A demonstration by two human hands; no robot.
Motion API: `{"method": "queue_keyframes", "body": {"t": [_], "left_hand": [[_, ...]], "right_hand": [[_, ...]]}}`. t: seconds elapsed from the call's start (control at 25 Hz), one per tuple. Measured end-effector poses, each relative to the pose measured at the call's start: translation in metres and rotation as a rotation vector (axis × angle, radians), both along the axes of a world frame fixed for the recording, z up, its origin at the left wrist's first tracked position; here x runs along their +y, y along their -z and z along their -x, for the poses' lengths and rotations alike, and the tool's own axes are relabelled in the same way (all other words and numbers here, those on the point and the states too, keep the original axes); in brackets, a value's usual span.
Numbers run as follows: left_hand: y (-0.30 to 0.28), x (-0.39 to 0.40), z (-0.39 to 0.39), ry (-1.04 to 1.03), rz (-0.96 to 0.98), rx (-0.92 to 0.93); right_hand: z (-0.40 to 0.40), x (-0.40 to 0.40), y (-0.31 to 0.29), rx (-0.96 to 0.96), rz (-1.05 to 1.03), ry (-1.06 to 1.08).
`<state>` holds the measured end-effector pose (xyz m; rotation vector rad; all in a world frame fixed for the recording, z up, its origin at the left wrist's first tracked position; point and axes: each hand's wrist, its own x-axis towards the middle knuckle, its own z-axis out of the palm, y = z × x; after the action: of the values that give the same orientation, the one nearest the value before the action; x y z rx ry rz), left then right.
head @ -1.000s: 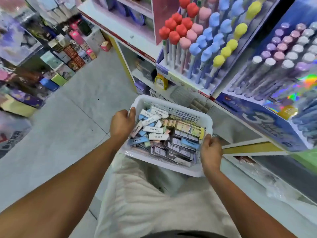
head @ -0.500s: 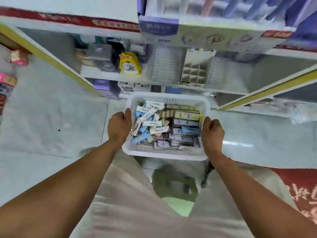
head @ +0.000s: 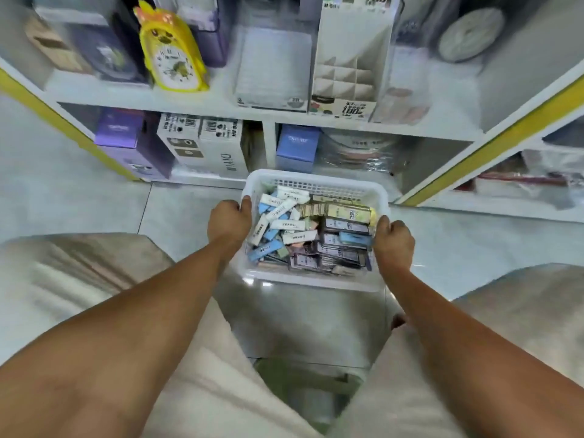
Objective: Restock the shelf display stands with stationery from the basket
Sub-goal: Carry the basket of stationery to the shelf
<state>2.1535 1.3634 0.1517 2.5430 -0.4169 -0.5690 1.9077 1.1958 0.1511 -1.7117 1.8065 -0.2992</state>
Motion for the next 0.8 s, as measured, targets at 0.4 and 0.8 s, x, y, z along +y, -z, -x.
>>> {"method": "queue_keyframes", "body": {"t": [0.4,0.8], "left_hand": [[-0.018,-0.001,0.038,0.027,0.005,0.018],[0.021,-0.022,0.035,0.088,-0.131,0.49]], "right_hand": [[0.044,0.005,0.017,-0.117,0.028,0.004],[0.028,-0.022,0.056,0.022,-0.101,-0.114]]}}
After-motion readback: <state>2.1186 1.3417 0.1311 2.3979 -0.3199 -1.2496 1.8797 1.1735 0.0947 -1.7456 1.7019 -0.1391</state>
